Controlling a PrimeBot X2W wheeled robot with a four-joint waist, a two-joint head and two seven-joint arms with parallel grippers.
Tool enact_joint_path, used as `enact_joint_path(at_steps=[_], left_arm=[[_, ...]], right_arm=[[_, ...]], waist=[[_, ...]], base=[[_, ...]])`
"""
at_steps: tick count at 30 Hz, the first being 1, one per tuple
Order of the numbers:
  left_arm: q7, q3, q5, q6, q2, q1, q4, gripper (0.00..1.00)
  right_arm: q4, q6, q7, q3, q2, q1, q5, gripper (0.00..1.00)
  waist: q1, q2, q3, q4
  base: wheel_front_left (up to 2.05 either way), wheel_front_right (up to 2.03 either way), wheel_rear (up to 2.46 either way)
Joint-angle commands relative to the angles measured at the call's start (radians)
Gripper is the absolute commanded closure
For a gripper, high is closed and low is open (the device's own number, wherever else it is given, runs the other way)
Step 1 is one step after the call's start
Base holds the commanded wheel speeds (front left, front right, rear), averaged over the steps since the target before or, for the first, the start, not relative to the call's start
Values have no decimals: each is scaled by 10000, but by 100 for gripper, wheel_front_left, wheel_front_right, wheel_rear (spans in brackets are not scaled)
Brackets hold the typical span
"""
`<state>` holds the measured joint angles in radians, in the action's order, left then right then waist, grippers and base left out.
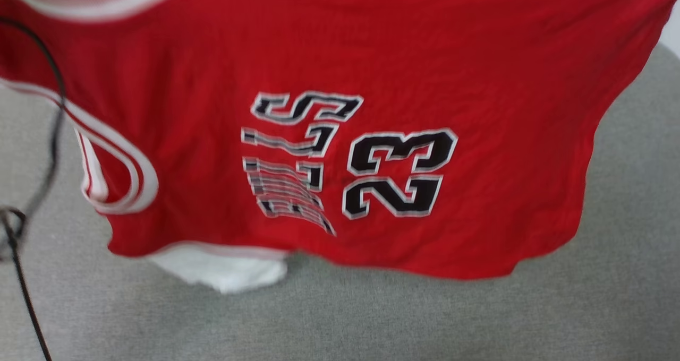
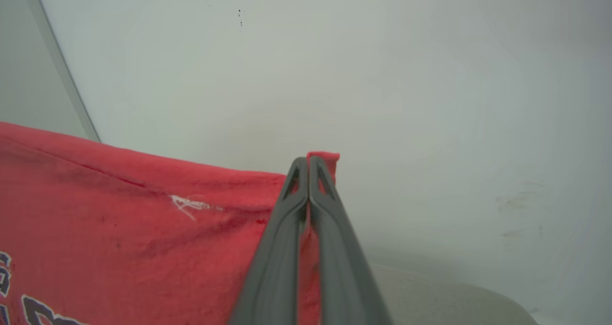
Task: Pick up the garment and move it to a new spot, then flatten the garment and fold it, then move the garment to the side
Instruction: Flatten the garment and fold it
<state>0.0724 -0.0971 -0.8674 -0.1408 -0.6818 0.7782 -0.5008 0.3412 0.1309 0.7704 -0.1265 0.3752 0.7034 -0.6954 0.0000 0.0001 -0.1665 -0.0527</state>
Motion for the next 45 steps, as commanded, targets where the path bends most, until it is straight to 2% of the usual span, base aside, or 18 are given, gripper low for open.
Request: enact_joint_path(at_steps=[1, 5, 11, 15, 21, 26, 29, 33, 37, 45], left_arm=[[121, 61, -97, 68, -83, 544, 238, 100], [407, -36, -303, 375, -120, 2271, 1236, 100], [552, -804, 307, 1121, -77, 5160, 3034, 100], [286, -1246, 898, 1465, 259, 7212, 4475, 100], [-251, -1760, 1605, 1949, 849, 9899, 7085, 100], [-1098, -2211, 2168, 2288, 1255, 11050, 8976, 100], [-1510, -2422, 2177, 2404, 1500, 10935, 9733, 100], [-1957, -3016, 2160, 2589, 1781, 9998, 10276, 100], [-2561, -3865, 2223, 2688, 1866, 8595, 10236, 100], [-3204, -4552, 1437, 2703, 2160, 4868, 9599, 100]], right_arm=[[-103, -4, -153, -64, 81, 443, 70, 100], [-632, -4, -838, -19, 315, 1536, 264, 100], [-2079, -4, -2123, 531, 608, 3451, 769, 100], [-3392, -4, -3088, 835, 405, 4954, 1270, 100], [-5507, -5, -4566, 1522, 431, 7102, 2260, 100], [-7163, -5, -5656, 1859, 307, 8269, 2863, 100], [-7939, -4, -6315, 2154, 100, 8449, 3082, 100], [-8588, -4, -7042, 3108, 80, 7947, 3116, 100], [-9093, -4, -7629, 3924, 129, 7177, 2853, 100], [-9460, -4, -8567, 5025, 430, 4700, 1912, 100]], waist=[[0, -1, -840, -91], [0, -1, -1875, -86], [0, -1, -3256, -86], [0, -1, -3987, -105], [0, -1, -4836, -122], [0, -1, -5301, 32], [0, -1, -5412, 180], [0, -1, -5405, 387], [0, -1, -5172, 619], [0, -1, -4137, 986]], base=[[0, 0, 0], [0, 0, 0], [0, 0, 0], [0, 0, 0], [0, 0, 0], [0, 0, 0], [0, 0, 0], [0, 0, 0], [0, 0, 0], [0, 0, 0]])
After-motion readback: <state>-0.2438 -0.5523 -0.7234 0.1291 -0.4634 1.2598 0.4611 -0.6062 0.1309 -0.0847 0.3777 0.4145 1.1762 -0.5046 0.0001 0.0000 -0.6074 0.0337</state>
